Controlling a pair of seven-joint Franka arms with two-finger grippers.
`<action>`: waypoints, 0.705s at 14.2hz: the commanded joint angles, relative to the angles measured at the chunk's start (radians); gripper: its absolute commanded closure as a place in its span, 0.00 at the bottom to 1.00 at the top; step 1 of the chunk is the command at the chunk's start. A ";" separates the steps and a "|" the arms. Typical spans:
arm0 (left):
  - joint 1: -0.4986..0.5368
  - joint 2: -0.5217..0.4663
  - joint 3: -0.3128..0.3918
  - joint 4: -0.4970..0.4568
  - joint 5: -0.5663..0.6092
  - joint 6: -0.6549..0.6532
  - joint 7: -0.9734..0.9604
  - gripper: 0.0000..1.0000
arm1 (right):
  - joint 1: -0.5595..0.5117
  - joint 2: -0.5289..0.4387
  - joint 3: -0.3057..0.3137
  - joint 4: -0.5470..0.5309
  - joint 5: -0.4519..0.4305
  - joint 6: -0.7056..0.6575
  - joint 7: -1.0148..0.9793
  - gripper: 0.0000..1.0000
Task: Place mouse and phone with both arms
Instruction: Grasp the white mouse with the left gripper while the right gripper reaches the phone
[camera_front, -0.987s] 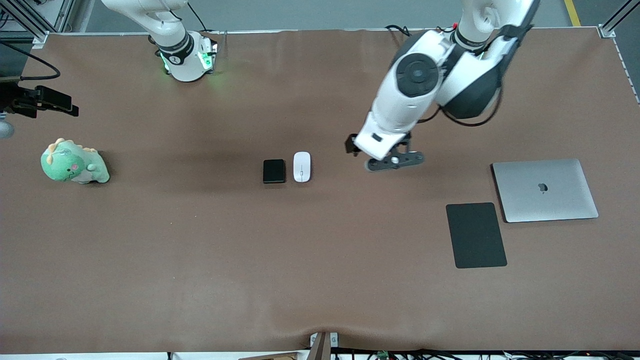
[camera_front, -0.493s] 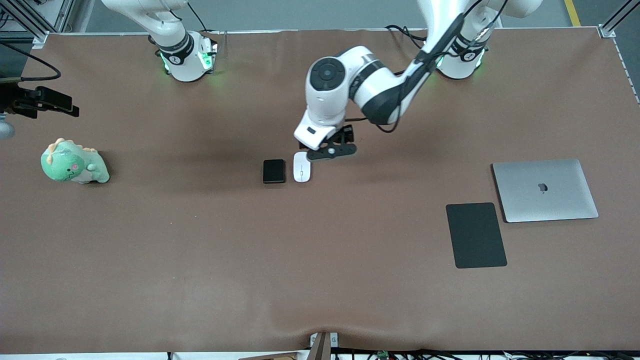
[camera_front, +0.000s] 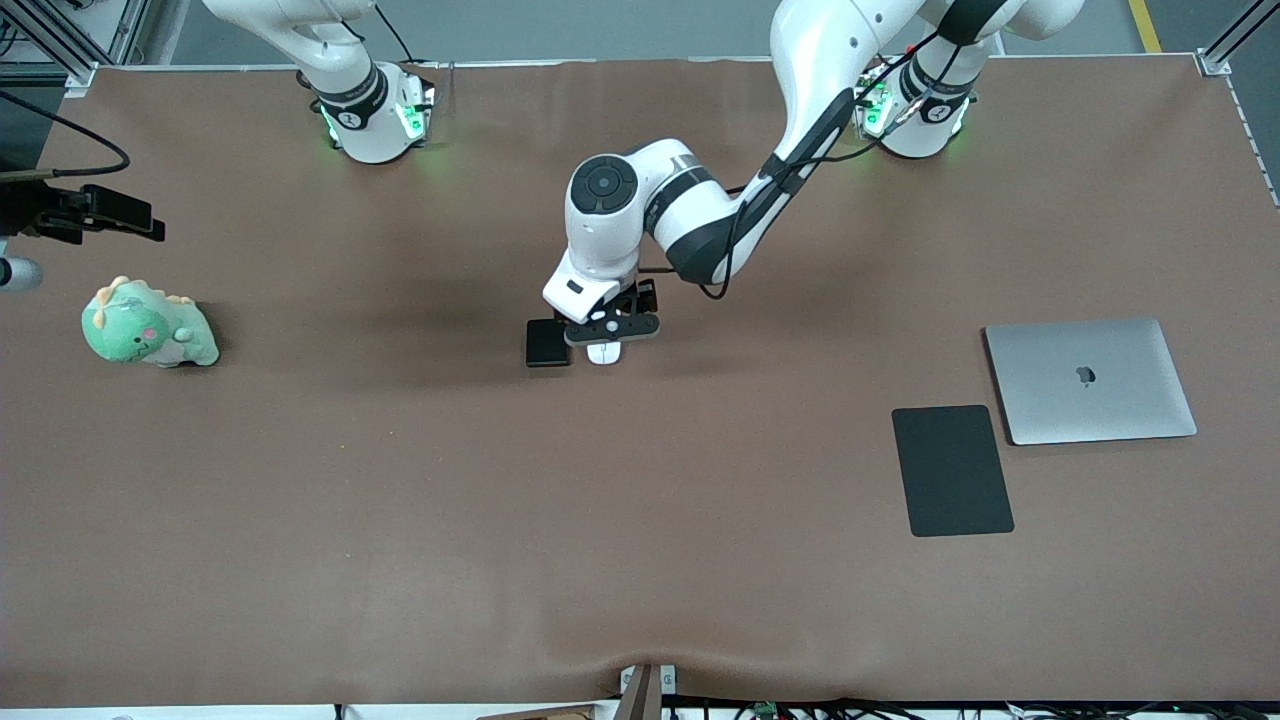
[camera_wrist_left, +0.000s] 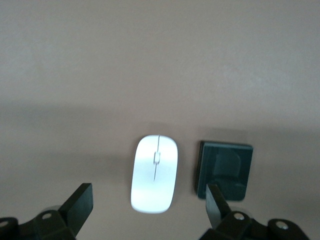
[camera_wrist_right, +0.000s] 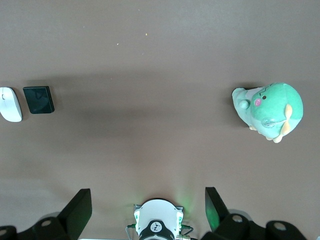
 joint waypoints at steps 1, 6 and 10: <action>-0.100 0.051 0.094 0.049 0.028 0.023 -0.025 0.00 | -0.009 0.019 0.010 0.016 0.005 -0.004 0.001 0.00; -0.108 0.123 0.099 0.046 0.028 0.069 -0.019 0.00 | 0.019 0.041 0.016 0.007 0.005 0.006 0.004 0.00; -0.113 0.159 0.099 0.046 0.029 0.097 -0.020 0.00 | 0.051 0.073 0.016 0.005 0.031 0.016 0.055 0.00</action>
